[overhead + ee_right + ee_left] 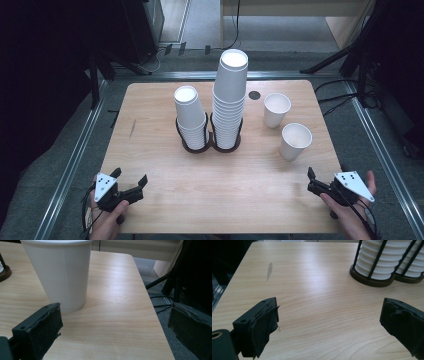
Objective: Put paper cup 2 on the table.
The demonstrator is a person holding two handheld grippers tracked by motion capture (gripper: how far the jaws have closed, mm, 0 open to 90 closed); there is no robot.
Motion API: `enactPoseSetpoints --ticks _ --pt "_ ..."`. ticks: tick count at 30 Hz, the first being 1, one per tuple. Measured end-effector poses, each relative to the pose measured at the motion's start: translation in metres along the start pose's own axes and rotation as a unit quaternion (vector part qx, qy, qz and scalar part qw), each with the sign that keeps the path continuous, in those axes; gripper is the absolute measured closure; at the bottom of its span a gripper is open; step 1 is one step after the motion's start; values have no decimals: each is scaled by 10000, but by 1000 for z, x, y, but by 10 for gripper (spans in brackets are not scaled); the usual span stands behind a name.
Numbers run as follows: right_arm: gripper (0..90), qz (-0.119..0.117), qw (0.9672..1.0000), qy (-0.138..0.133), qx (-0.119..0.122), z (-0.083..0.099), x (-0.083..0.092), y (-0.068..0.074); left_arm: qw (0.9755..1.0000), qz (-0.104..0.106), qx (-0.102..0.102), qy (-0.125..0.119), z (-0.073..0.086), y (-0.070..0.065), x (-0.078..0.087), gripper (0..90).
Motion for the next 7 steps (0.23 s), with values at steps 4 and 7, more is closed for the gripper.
enactPoseSetpoints --ticks 4,7 --pt "0 31 10000 8 -13 4 10 -5 9999 -10 113 56 2 9 1 21" --pt "0 47 10000 -4 -42 8 17 -9 9998 -5 173 116 4 12 -1 21"
Point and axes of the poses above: each handheld gripper's, and its own axes: x roughly backward along the jaws, z roughly out of its underside, y roughly to its left, the point moved 3 cm from there along -x, roughly forward along the jaws, and after that the axes turned 10 degrees about -z, right-handed, at the moved point
